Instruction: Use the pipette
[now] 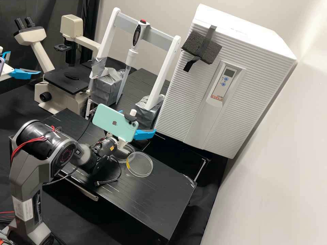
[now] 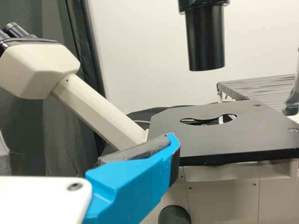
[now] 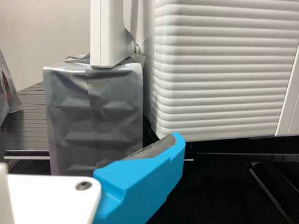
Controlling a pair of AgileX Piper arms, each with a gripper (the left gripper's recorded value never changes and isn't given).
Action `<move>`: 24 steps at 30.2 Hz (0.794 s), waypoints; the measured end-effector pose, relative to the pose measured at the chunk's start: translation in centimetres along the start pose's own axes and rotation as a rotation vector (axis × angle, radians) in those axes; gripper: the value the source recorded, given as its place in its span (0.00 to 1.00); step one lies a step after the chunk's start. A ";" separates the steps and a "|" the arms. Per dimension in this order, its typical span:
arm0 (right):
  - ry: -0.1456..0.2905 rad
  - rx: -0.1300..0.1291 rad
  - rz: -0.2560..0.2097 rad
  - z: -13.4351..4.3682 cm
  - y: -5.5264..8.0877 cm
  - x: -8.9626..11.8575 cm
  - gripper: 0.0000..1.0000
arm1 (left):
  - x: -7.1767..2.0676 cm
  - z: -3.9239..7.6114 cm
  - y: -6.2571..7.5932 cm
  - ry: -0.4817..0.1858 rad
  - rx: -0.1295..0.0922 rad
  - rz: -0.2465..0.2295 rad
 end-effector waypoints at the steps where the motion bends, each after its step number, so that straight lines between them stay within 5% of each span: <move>1: 0.000 0.000 0.000 0.0 0.0 0.0 1.00 | 0.00 0.0 0.0 0.000 0.000 0.000; 13: 0.000 0.000 0.000 0.0 0.0 0.0 1.00 | -0.09 0.5 0.0 -0.018 0.000 0.000; 24: 0.000 0.000 0.000 0.0 0.0 0.0 1.00 | -2.62 5.7 2.3 -0.218 0.002 0.074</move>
